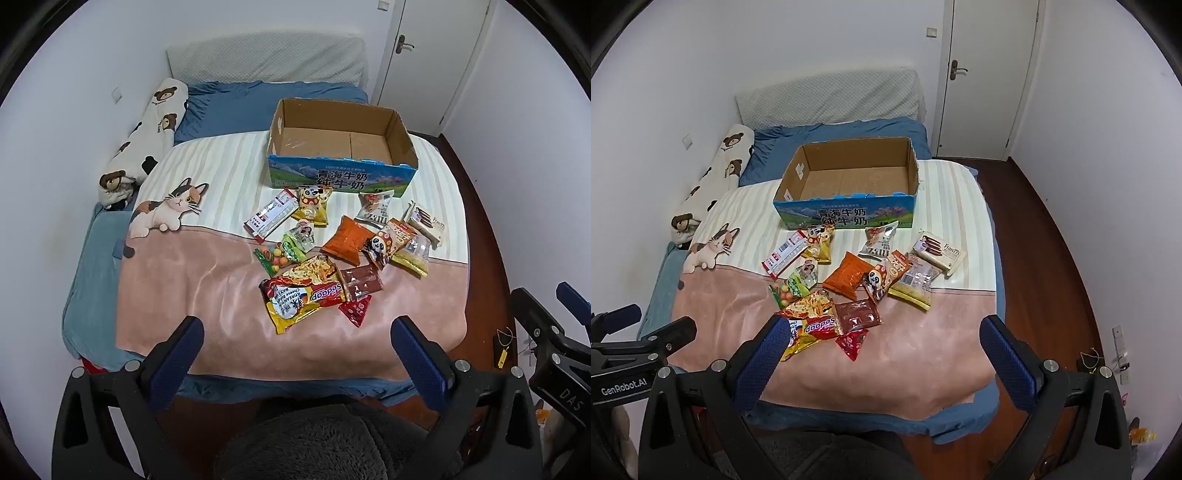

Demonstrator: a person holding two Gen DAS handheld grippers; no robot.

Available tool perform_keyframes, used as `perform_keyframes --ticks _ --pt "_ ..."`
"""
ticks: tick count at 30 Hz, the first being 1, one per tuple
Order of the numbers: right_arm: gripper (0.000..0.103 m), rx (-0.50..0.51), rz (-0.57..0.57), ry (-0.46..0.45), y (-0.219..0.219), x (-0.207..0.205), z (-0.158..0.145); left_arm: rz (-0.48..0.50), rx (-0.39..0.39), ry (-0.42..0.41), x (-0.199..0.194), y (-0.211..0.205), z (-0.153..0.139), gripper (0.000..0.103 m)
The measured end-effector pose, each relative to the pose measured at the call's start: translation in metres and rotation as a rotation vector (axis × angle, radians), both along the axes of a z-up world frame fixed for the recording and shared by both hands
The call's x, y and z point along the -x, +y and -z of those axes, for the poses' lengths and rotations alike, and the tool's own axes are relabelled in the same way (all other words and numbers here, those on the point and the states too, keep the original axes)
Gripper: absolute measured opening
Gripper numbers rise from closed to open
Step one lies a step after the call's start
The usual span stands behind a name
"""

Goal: Organize snacks

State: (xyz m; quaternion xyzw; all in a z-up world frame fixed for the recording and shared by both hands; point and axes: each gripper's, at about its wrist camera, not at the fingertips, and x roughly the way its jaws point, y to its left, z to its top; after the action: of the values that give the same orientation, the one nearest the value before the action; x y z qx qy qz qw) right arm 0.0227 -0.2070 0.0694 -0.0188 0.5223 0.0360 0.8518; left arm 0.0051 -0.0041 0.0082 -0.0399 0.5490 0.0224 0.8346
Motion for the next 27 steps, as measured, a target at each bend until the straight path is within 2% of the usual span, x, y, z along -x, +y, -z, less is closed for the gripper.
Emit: perform_keyframes --ticks 27 --pt "0.103 0.000 0.005 -0.004 -0.0003 -0.0019 -0.0028 0.008 0.004 -0.016 0.0030 -0.0014 -0.0040 0.103"
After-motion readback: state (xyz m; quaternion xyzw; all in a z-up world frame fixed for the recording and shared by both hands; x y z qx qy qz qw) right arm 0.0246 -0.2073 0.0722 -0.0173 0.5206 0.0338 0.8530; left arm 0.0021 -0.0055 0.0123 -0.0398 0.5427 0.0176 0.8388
